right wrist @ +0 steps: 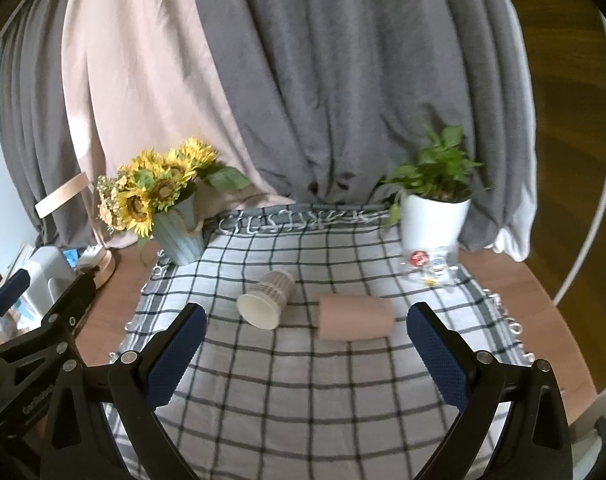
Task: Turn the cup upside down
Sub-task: 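Move the right gripper toward the white houndstooth paper cup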
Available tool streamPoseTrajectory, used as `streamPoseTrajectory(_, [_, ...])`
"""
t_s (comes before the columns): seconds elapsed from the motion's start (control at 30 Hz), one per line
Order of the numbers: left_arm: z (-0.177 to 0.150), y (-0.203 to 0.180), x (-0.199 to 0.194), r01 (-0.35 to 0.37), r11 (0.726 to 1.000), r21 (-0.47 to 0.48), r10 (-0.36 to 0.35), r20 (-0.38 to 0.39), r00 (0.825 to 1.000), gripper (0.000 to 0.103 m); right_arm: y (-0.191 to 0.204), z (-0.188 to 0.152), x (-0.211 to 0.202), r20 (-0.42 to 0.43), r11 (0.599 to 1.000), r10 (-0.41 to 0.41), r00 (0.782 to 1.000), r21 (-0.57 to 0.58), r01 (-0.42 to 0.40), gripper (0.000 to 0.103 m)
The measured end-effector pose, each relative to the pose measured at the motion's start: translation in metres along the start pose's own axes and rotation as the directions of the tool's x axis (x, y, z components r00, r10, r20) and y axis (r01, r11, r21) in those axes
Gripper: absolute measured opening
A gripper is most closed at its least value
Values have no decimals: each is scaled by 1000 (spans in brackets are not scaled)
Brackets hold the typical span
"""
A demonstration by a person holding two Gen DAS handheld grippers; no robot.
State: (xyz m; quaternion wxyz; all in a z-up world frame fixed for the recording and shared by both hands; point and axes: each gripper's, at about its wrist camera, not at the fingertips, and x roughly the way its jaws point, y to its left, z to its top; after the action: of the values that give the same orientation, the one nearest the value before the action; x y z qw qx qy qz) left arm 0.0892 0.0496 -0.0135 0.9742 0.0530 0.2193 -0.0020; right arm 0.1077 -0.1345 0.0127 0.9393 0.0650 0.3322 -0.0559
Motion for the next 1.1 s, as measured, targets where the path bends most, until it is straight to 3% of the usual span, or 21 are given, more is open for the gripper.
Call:
streamPoseTrajectory(0.37, [8, 34, 69, 35, 999, 26, -33, -57, 998, 103, 47, 22, 62, -62, 999, -30, 998, 10, 30, 101])
streamPoseTrajectory(0.67, [7, 35, 124, 39, 998, 49, -37, -37, 999, 103, 67, 43, 138, -136, 998, -67, 989, -29, 64, 101])
streamPoseTrajectory(0.93, [-11, 28, 189, 85, 995, 50, -74, -198, 978, 103, 69, 43, 208, -275, 997, -73, 959, -39, 65, 101])
streamPoseTrajectory(1.1, [-20, 24, 213, 101, 991, 84, -77, -250, 965, 103, 65, 41, 250, -391, 999, -42, 919, 1, 46, 100])
